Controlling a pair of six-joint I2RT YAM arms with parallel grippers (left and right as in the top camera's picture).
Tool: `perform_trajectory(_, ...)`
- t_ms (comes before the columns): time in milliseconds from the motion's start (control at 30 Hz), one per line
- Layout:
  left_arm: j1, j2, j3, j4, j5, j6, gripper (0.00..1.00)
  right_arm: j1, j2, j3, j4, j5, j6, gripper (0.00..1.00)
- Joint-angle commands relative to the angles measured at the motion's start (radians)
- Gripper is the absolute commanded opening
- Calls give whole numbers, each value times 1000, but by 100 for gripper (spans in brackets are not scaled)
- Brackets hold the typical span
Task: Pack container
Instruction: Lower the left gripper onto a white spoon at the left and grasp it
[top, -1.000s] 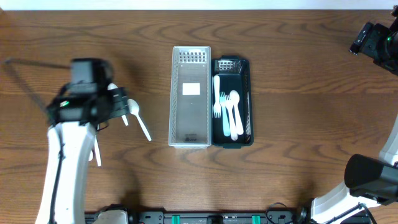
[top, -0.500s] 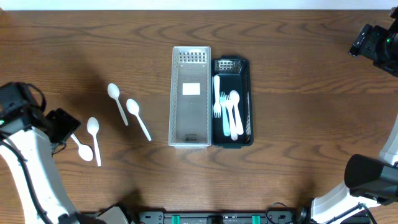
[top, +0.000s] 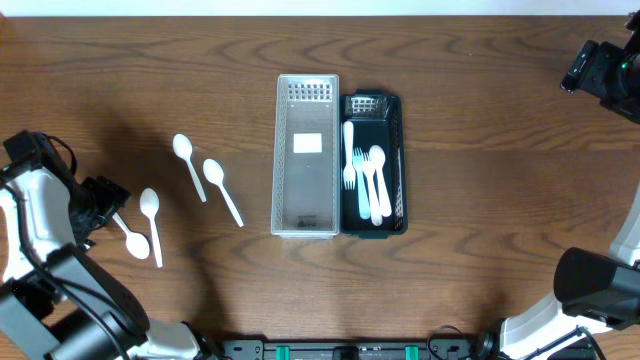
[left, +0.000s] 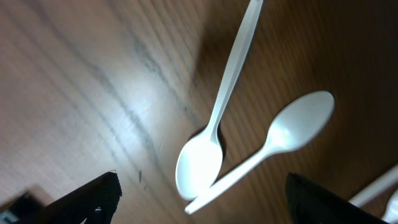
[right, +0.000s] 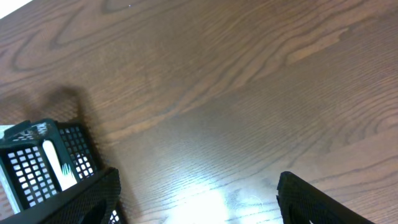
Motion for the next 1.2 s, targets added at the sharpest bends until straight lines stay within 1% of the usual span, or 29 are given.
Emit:
perform_trajectory(0, 4, 58, -5, 13, -2, 14, 88, 6, -6, 2, -3, 0, -21, 84)
perform_trajectory(167, 4, 134, -16, 72, -2, 18, 86, 6, -6, 2, -4, 0, -21, 84)
perform_trajectory(400, 4, 172, -120, 213, -1, 18, 85, 6, -6, 2, -4, 0, -21, 84)
perform_trajectory(633, 3, 172, -209, 302, -1, 17, 78, 6, -6, 2, -3, 0, -21, 84)
perform_trajectory(700, 3, 172, -221, 308, -1, 17, 71, 6, -6, 2, -3, 1, -21, 84)
perform_trajectory(800, 3, 172, -223, 308, 0, 17, 55, 6, -6, 2, -3, 0, -21, 83)
perform_trajectory(867, 3, 172, -223, 308, 2, 17, 48, 6, -6, 1, -4, 1, -21, 84)
perform_trajectory(933, 3, 172, -223, 307, 3, 17, 35, 6, -6, 0, -4, 1, -21, 83)
perform_trajectory(1000, 3, 172, -223, 306, 3, 16, 29, 6, -6, -1, -4, 1, -21, 84)
perform_trajectory(1033, 3, 172, -223, 305, 3, 16, 28, 6, -6, -1, -4, 1, -21, 84)
perform_trajectory(1100, 3, 172, -223, 305, 5, 17, 19, 6, -6, -1, -4, 1, -21, 84)
perform_trajectory(1167, 3, 172, -223, 306, 19, 17, 11, 6, -6, -1, -4, 5, -21, 84)
